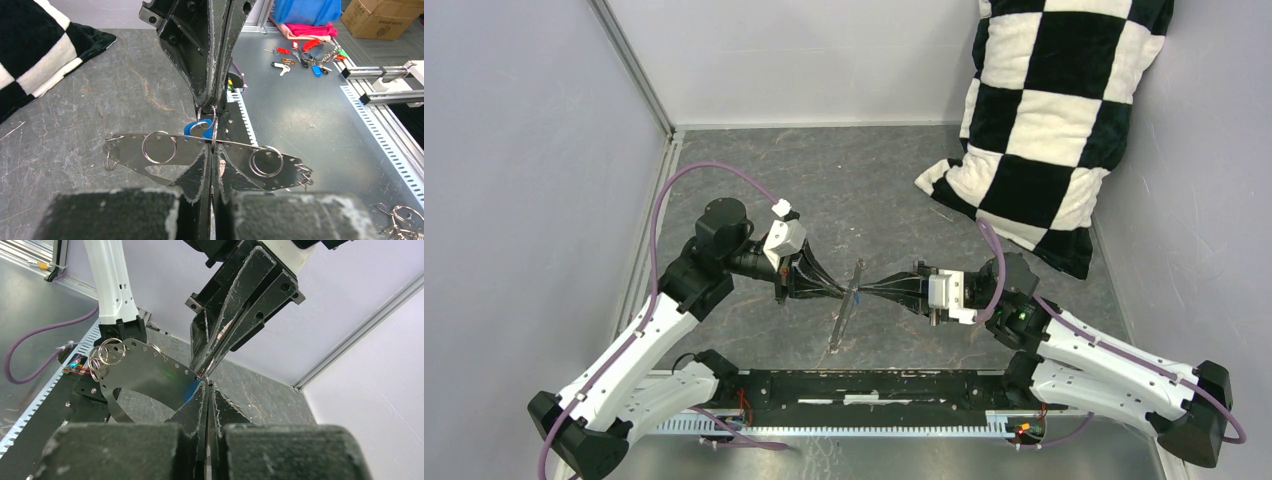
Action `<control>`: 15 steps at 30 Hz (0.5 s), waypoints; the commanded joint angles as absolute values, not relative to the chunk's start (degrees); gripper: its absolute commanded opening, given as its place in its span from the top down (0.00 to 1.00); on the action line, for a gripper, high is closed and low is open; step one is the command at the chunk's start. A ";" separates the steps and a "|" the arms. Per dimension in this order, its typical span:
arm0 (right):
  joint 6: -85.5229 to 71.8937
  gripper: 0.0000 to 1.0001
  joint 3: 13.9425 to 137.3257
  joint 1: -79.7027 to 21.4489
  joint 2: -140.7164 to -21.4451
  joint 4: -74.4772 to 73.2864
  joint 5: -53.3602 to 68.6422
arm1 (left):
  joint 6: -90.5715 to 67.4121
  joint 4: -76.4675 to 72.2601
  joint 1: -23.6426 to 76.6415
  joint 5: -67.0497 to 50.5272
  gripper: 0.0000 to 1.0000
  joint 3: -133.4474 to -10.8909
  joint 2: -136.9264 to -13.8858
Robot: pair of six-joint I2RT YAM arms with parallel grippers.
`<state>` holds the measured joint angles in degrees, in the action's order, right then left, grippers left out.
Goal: Put the keys on the keyring
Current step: Insert the key onto the keyring.
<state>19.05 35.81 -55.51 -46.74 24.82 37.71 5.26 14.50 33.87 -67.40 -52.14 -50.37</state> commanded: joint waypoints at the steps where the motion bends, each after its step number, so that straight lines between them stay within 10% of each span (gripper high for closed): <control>1: 17.75 1.00 38.59 -55.90 -46.99 27.35 39.11 | 7.39 13.98 34.03 -66.31 0.98 -54.76 -50.32; 15: 16.74 1.00 38.39 -55.90 -47.12 28.61 39.02 | 8.36 15.27 34.03 -65.65 0.98 -54.93 -50.32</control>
